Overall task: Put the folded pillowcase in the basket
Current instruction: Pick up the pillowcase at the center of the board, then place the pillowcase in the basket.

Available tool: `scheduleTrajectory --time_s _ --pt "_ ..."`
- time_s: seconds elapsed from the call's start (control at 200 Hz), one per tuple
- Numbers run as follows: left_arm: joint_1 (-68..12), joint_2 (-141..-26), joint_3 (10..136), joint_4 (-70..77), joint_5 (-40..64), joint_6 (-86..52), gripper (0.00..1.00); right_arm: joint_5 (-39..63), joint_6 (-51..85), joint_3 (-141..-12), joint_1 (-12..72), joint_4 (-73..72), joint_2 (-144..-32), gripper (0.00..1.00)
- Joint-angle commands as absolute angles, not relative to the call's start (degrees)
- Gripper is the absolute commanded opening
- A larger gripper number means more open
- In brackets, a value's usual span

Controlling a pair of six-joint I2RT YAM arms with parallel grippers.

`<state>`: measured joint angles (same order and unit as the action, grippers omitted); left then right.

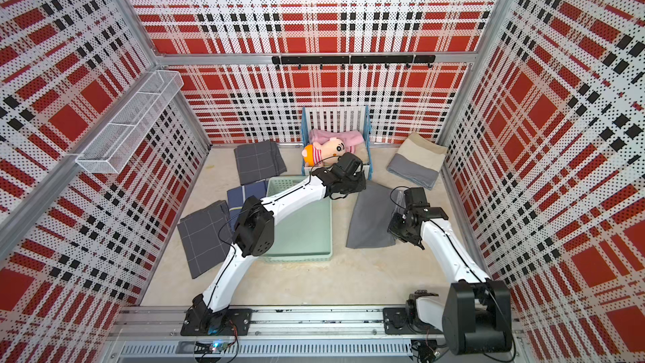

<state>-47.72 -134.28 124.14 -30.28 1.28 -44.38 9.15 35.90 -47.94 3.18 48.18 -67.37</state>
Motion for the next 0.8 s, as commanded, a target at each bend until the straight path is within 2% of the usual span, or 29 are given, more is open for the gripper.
scheduleTrajectory --time_s 0.0,0.271,0.416,0.601,0.797 --pt "-48.9 -127.3 122.7 -28.4 0.6 -42.7 0.0 7.4 38.2 -51.0 4.1 51.1 -63.5 0.0" --pt "-48.4 -114.5 112.8 -28.5 -4.7 -41.4 0.0 7.0 39.8 -58.3 9.5 54.3 -57.6 0.0" --pt "-46.1 -106.4 103.8 -28.4 -7.2 -41.2 0.0 9.0 42.7 -58.9 17.4 49.8 -57.5 0.0" --pt "-41.1 -97.8 92.9 -28.5 -8.7 -38.5 0.0 5.1 48.3 -59.7 33.4 41.4 -64.9 0.0" --pt "-35.5 -92.2 86.9 -28.6 -8.7 -36.2 0.0 3.7 49.4 -64.2 41.5 37.0 -73.7 0.0"
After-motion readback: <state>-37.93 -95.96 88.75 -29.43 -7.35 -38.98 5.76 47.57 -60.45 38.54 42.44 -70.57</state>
